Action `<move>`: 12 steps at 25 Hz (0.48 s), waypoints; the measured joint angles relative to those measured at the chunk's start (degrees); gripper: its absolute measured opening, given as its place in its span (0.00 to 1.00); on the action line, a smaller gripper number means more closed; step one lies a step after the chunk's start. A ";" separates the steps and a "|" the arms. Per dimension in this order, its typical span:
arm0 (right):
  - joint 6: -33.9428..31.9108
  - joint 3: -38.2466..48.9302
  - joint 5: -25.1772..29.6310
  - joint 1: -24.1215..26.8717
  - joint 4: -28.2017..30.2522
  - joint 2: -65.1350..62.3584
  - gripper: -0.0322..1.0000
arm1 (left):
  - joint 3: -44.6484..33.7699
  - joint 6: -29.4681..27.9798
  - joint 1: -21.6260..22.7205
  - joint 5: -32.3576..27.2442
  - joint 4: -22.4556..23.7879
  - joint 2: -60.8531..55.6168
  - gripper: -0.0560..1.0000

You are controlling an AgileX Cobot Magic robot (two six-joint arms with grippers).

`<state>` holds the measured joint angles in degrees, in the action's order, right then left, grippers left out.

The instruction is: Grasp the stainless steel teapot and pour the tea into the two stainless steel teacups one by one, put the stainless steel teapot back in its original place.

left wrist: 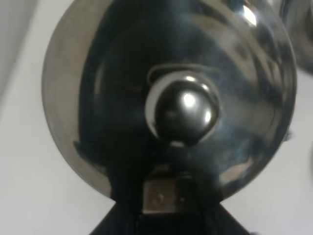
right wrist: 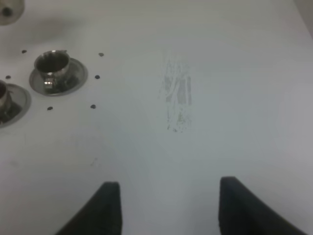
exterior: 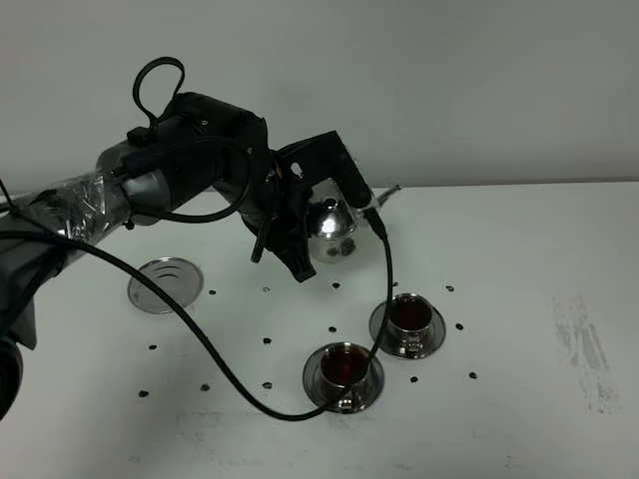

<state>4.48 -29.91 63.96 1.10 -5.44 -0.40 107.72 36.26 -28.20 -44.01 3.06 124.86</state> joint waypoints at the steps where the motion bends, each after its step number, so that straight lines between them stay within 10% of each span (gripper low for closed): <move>1: 0.00 0.00 0.00 0.00 0.00 0.00 0.46 | 0.00 -3.82 0.27 -1.06 -0.78 0.00 0.27; 12: 0.00 0.00 0.00 0.00 0.00 0.00 0.46 | 0.00 -15.80 0.44 -6.02 -5.93 0.62 0.27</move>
<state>4.48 -29.91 63.96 1.10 -5.44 -0.40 107.72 20.46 -27.75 -50.04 -2.87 125.48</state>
